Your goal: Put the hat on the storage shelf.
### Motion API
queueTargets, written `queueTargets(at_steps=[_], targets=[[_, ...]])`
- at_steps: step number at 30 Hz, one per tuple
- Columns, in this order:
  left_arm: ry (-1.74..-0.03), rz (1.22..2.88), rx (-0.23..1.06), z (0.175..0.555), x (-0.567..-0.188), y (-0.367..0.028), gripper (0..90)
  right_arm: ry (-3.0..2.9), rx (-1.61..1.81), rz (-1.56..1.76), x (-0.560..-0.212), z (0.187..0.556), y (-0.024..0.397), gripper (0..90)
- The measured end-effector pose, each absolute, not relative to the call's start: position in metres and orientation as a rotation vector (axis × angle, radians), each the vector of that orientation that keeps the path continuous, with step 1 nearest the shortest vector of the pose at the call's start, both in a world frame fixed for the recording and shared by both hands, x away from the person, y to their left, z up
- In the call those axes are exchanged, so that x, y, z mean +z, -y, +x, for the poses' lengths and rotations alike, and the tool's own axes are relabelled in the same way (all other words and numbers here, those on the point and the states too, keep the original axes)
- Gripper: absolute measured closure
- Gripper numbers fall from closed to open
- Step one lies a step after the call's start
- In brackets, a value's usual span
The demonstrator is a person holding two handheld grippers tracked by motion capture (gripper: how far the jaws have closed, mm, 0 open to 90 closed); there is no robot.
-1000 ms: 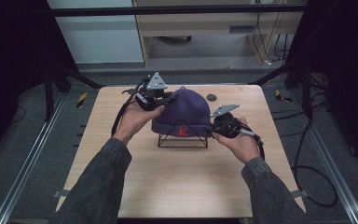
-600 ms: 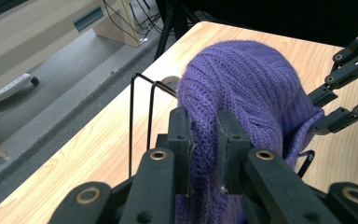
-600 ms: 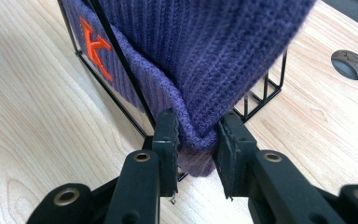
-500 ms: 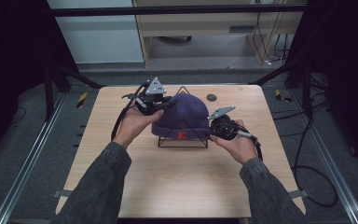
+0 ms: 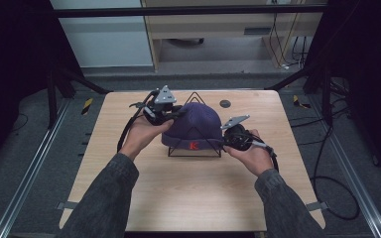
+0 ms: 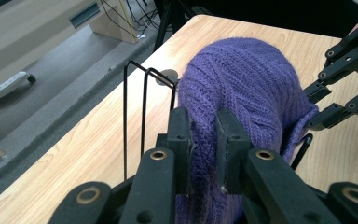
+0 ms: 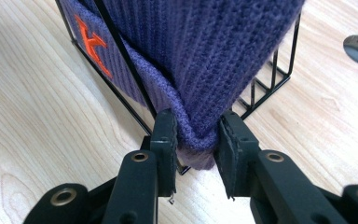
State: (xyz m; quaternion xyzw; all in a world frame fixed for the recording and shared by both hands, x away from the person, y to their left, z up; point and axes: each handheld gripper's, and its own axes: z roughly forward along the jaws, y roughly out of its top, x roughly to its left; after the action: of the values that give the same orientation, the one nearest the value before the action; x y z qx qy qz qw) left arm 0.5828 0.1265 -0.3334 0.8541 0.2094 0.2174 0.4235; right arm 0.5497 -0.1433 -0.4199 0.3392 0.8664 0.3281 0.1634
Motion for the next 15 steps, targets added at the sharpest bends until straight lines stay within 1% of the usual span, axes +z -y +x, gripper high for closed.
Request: queueTargets(at_steps=[15], targets=[[-0.537,2.142,0.513,0.577,-0.350,-0.131,77.2,-2.493,0.900,0.974,-0.431,0.552,0.143,67.3]])
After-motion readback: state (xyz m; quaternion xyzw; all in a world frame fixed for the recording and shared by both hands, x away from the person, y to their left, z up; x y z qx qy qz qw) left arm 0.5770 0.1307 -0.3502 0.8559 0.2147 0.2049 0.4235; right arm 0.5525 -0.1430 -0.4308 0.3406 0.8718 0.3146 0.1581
